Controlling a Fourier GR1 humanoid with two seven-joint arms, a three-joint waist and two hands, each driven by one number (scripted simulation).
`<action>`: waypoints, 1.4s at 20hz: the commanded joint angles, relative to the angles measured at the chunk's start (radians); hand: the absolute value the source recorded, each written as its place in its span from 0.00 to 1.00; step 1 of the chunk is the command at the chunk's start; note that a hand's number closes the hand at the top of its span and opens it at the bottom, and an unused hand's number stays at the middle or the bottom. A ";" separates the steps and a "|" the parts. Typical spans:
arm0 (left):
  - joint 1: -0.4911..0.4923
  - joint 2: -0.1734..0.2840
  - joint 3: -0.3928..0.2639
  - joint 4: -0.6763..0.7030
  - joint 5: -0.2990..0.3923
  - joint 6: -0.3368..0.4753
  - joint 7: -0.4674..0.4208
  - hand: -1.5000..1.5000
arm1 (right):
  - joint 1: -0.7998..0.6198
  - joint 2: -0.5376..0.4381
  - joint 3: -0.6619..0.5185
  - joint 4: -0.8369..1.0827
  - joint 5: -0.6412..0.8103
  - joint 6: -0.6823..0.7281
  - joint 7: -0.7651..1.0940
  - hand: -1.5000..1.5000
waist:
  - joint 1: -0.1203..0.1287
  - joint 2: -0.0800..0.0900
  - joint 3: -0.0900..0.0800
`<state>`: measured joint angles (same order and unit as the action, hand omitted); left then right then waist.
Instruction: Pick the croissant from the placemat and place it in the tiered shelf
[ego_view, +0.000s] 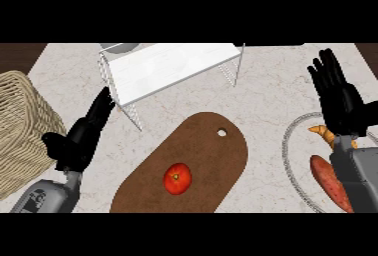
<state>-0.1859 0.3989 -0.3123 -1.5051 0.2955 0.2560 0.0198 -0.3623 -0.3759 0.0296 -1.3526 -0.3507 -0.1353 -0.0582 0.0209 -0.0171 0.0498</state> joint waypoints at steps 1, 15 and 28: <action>0.035 0.025 0.027 -0.047 -0.025 0.034 -0.004 0.50 | 0.018 -0.038 -0.021 0.014 -0.069 0.159 -0.045 1.00 | -0.004 0.015 -0.048; 0.063 0.009 0.117 -0.093 -0.018 0.125 0.032 0.50 | -0.110 -0.371 -0.102 0.404 -0.303 1.086 -0.157 0.00 | 0.014 0.027 -0.047; 0.101 0.003 0.134 -0.107 -0.032 0.139 0.015 0.50 | -0.127 -0.667 0.001 -0.114 0.261 1.084 -0.233 0.00 | -0.019 0.015 -0.046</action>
<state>-0.1042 0.4152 -0.1763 -1.6109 0.2713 0.3913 0.0601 -0.4916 -0.9997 0.0085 -1.3290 -0.2718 0.9291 -0.1885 0.0077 -0.0012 0.0030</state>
